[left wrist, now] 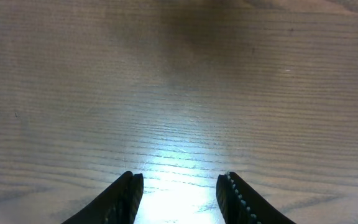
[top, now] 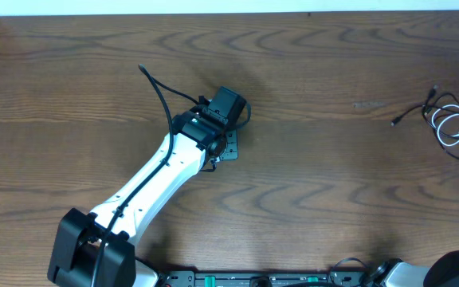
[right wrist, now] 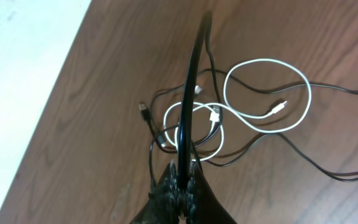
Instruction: Untangle cables
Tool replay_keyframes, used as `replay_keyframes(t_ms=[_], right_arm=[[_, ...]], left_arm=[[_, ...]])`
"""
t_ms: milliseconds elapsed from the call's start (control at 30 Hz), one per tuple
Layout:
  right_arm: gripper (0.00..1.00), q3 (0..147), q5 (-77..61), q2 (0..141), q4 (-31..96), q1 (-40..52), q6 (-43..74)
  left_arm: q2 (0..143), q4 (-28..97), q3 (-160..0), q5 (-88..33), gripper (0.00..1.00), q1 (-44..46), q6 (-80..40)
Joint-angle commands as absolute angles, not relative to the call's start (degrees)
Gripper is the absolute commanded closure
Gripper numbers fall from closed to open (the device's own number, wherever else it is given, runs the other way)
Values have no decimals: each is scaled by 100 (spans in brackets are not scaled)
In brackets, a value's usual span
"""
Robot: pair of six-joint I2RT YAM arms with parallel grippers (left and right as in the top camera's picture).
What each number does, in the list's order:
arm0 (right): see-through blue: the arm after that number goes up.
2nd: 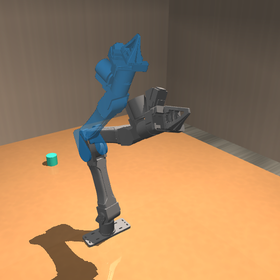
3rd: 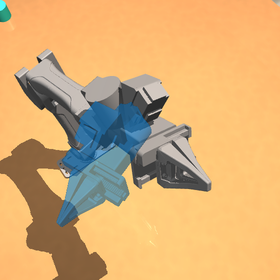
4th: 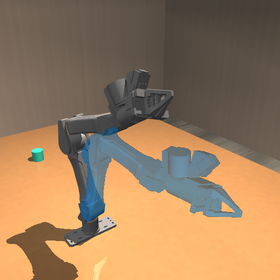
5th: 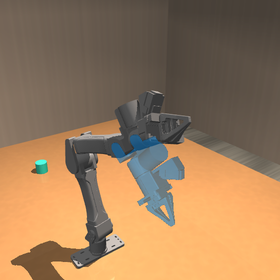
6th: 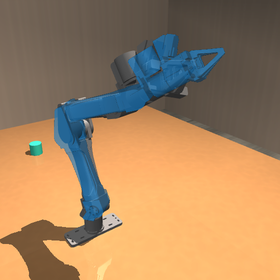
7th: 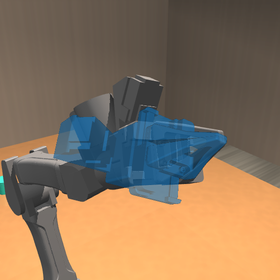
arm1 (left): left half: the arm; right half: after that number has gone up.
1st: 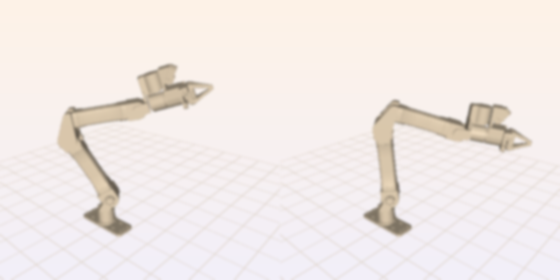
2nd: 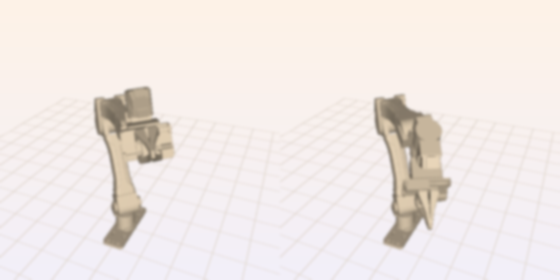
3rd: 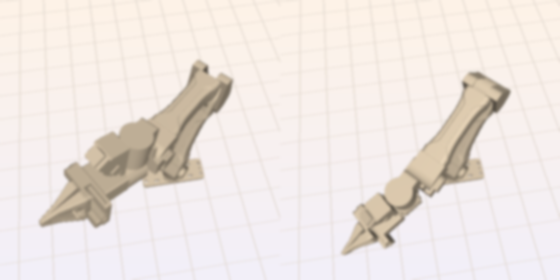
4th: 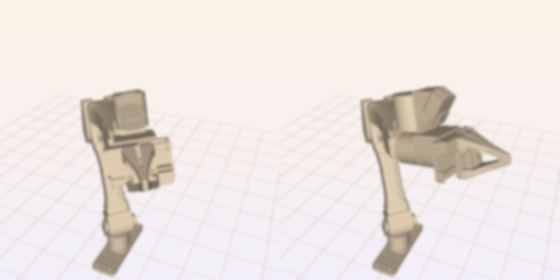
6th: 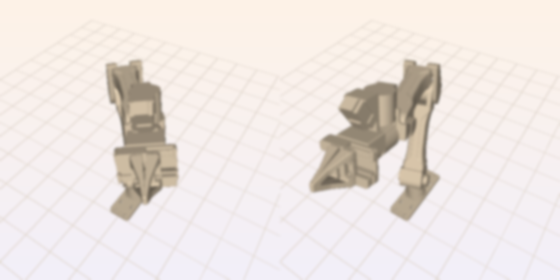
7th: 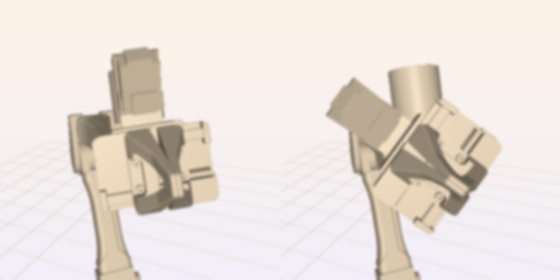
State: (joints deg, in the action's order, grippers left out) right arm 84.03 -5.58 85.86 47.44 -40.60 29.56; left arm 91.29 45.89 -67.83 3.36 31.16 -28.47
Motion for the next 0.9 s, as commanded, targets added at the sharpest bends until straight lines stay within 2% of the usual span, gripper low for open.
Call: replay_keyframes(t_ms=[0, 67, 133, 167, 200, 267, 867], right_arm=[[99, 8458, -204, 8554, 4810, -4080, 3020], [93, 8458, -207, 8554, 4875, -4080, 3020], [71, 8458, -207, 8554, 4923, -4077, 3020], [56, 8458, -207, 8554, 4936, -4077, 3020], [45, 8458, -207, 8554, 4954, -4077, 3020], [32, 8458, -209, 8554, 4978, -4077, 3020], [28, 8455, -381, 8875, 5111, -3968, 3013]], left_arm=[[9080, 4604, -6814, 388, 56, 3092, -2832], [9083, 4604, -6814, 388, 56, 3092, -2834], [9080, 4604, -6814, 388, 56, 3092, -2832], [9083, 4604, -6814, 388, 56, 3092, -2832], [9080, 4604, -6814, 388, 56, 3092, -2832], [9083, 4602, -6814, 388, 56, 3092, -2832], [9083, 4604, -6814, 386, 56, 3094, -2834]])
